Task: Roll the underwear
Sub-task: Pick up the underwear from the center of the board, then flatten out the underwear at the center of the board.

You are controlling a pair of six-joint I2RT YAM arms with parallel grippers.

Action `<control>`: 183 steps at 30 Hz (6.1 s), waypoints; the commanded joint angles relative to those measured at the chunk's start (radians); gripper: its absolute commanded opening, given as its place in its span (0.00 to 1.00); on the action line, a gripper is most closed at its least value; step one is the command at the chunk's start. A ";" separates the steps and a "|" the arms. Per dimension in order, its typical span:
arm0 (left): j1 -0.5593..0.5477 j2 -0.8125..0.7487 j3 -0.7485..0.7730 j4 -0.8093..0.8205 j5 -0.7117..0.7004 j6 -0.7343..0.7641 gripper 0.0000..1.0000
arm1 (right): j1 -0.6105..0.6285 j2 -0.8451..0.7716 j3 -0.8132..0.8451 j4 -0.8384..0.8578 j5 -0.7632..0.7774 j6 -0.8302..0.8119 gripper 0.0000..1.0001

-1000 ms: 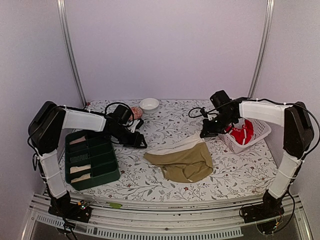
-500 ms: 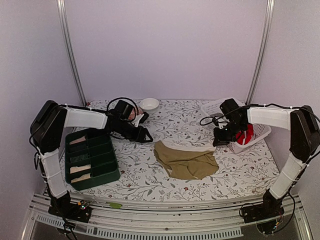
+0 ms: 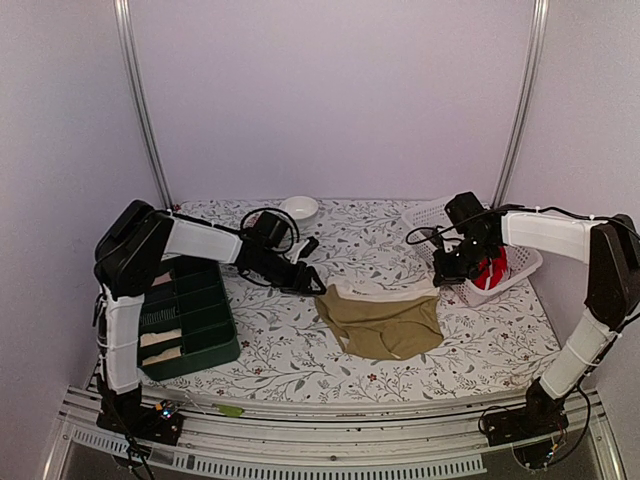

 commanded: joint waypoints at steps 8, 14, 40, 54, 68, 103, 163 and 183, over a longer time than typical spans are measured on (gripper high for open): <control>-0.003 -0.344 -0.330 0.152 -0.162 -0.024 0.52 | -0.001 0.009 0.032 -0.010 0.015 0.002 0.00; -0.036 -0.219 -0.214 0.019 -0.165 0.047 0.40 | -0.002 0.013 0.031 -0.004 0.007 0.001 0.00; -0.209 0.029 0.094 -0.355 -0.445 0.323 0.00 | -0.002 0.016 0.037 0.013 -0.016 -0.016 0.00; -0.347 -0.380 -0.253 -0.597 -0.230 0.336 0.00 | 0.033 0.054 -0.019 0.035 -0.170 -0.075 0.00; -0.150 -0.345 -0.172 -0.244 -0.311 0.001 0.34 | 0.034 0.046 -0.046 -0.005 -0.085 -0.096 0.00; -0.191 -0.255 0.079 -0.279 -0.709 -0.016 0.00 | 0.033 0.020 0.133 0.100 -0.148 -0.068 0.00; 0.027 -0.421 -0.099 -0.258 -0.479 0.096 0.80 | 0.145 0.315 0.327 0.124 -0.347 -0.114 0.42; 0.008 -0.321 -0.103 -0.307 -0.419 0.133 0.71 | 0.106 0.406 0.259 0.031 -0.179 -0.083 0.23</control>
